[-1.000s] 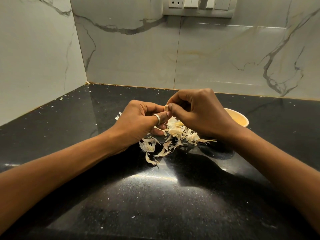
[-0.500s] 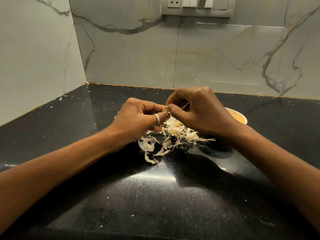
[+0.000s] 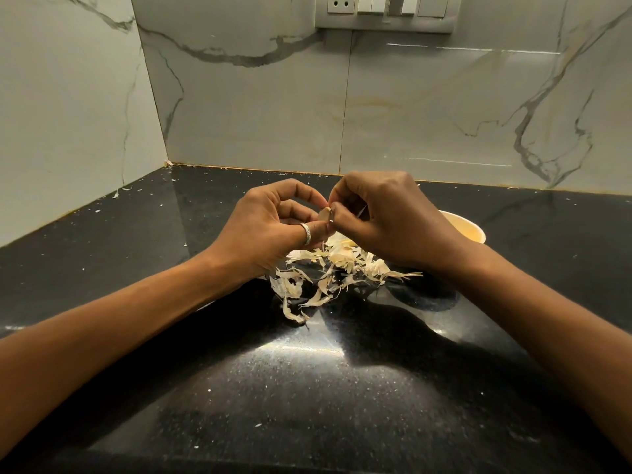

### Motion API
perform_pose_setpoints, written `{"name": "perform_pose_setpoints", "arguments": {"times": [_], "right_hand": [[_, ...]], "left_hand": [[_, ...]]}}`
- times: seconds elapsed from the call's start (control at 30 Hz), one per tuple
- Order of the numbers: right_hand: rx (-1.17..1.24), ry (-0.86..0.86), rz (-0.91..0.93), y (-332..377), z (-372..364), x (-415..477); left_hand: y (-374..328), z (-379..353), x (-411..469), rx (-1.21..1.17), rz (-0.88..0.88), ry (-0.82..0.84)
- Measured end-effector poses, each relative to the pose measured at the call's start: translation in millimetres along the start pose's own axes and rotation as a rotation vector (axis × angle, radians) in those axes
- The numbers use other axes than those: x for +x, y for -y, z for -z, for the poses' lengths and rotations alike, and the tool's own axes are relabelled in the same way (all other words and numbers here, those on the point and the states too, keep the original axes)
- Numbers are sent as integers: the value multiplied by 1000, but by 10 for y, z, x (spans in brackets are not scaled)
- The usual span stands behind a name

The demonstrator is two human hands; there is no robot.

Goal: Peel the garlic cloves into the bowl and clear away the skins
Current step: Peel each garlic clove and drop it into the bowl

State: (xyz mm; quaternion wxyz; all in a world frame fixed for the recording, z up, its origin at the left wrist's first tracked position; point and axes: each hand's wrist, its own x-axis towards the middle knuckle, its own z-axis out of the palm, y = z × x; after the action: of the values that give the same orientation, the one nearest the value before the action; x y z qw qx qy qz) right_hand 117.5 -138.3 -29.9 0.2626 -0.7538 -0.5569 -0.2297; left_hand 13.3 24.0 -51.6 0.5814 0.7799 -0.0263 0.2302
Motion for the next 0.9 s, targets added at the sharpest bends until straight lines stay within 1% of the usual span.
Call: {"name": "perform_pose_setpoints", "arguments": {"times": [0.17, 0.37, 0.53, 0.8, 0.9], "right_hand": [[26, -1, -52, 20, -26, -4], [201, -28, -195, 78, -39, -1], [334, -26, -279, 92, -38, 17], [490, 5, -423, 91, -51, 39], [511, 2, -478, 64, -47, 33]], "left_hand": [[-13, 5, -3, 70, -31, -34], [27, 0, 26, -6, 3, -51], [23, -22, 27, -94, 3, -48], [28, -35, 32, -109, -12, -47], [15, -41, 25, -124, -21, -60]]}}
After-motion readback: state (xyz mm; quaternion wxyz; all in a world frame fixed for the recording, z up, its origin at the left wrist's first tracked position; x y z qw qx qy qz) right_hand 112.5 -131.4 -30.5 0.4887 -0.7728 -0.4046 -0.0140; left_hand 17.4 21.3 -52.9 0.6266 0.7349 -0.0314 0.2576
